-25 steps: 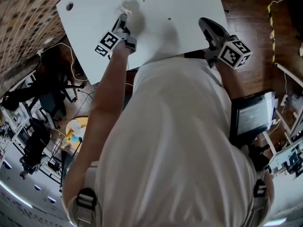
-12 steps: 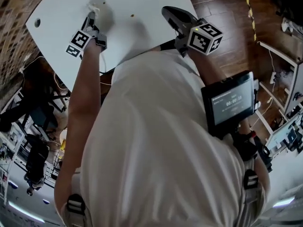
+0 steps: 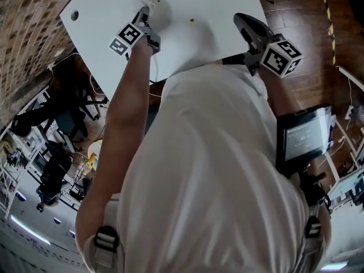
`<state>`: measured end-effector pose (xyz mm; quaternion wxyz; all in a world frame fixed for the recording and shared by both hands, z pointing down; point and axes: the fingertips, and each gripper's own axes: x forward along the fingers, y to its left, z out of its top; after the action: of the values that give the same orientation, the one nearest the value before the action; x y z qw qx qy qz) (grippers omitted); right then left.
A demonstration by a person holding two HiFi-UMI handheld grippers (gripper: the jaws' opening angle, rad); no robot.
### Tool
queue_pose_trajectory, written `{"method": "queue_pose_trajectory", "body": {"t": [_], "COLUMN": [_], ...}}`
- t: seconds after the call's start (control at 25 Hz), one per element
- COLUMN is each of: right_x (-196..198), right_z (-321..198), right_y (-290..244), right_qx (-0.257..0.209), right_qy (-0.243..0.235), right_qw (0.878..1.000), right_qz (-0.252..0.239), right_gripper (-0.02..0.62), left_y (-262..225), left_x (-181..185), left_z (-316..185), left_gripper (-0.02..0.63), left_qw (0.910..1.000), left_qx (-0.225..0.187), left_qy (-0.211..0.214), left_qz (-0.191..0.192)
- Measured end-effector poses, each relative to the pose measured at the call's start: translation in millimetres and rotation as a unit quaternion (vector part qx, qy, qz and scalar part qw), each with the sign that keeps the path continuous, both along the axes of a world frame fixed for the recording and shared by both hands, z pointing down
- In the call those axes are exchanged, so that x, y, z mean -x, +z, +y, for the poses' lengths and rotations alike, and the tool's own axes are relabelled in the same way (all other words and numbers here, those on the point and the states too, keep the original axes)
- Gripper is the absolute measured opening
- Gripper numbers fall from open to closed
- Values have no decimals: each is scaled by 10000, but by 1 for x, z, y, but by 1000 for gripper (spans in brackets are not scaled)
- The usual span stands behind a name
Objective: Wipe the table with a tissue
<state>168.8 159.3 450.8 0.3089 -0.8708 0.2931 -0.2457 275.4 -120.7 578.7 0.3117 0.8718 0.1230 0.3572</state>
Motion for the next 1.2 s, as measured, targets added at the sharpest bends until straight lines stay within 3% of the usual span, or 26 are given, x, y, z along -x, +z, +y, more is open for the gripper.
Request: {"method": "queue_pose_trajectory", "body": {"t": [0.16, 0.48, 1.0, 1.2], "right_x": [-3, -3, 1, 3], "right_z": [2, 16, 18, 16], "right_y": [0, 0, 6, 8], "right_qx": [-53, -72, -81, -132], "right_qy": [24, 110, -22, -56], "right_qw": [10000, 9999, 10000, 9999], "right_qz": [21, 14, 18, -17], "right_gripper": [8, 8, 8, 8], "left_y": [15, 17, 18, 20], "left_x": [2, -1, -4, -4], "left_z": [3, 2, 26, 33], "left_gripper": [51, 48, 48, 48], "left_qw": [9974, 9928, 9912, 9918], "left_qx": [-335, 68, -848, -661], "left_qy": [43, -483, 309, 438], "left_qz": [-636, -1093, -963, -1006]}}
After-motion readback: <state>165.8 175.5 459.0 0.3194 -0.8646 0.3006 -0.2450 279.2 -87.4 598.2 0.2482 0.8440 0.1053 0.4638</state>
